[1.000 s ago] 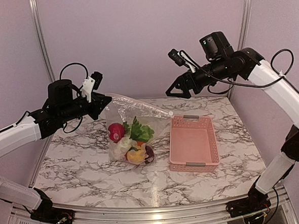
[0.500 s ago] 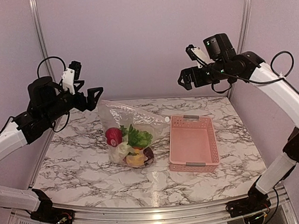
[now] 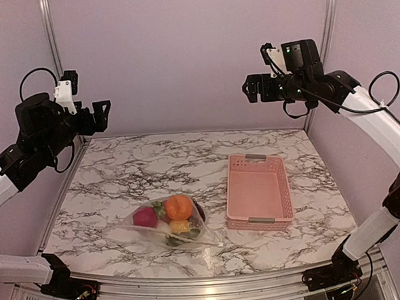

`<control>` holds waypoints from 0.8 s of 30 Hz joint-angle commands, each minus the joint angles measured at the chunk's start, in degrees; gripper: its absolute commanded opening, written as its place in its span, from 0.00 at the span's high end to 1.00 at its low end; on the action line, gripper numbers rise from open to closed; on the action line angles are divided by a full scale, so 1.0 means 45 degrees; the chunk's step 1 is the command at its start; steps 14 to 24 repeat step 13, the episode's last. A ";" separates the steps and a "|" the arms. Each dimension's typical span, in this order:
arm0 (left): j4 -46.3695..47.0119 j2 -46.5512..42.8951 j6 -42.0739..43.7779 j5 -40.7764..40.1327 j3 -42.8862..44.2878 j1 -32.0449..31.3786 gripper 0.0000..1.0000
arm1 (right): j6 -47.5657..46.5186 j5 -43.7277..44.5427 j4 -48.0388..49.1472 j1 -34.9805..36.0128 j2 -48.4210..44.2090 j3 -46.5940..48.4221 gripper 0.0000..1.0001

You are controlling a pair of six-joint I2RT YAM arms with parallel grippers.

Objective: Place the food in the zip-top bag and seal the zipper
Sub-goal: Reset both arms

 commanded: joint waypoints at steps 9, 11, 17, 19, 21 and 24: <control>-0.1568 0.0244 -0.0573 -0.1774 0.0762 0.0065 0.01 | -0.0116 0.0066 0.0926 -0.0043 -0.0189 -0.0235 0.02; -0.1553 0.0183 -0.0543 -0.1718 0.0704 0.0065 0.01 | -0.0121 0.0042 0.0932 -0.0040 -0.0227 -0.0305 0.02; -0.1547 0.0149 -0.0479 -0.1598 0.0647 0.0065 0.01 | -0.0105 -0.0005 0.0963 -0.0041 -0.0290 -0.0408 0.01; -0.1547 0.0149 -0.0479 -0.1598 0.0647 0.0065 0.01 | -0.0105 -0.0005 0.0963 -0.0041 -0.0290 -0.0408 0.01; -0.1547 0.0149 -0.0479 -0.1598 0.0647 0.0065 0.01 | -0.0105 -0.0005 0.0963 -0.0041 -0.0290 -0.0408 0.01; -0.1547 0.0149 -0.0479 -0.1598 0.0647 0.0065 0.01 | -0.0105 -0.0005 0.0963 -0.0041 -0.0290 -0.0408 0.01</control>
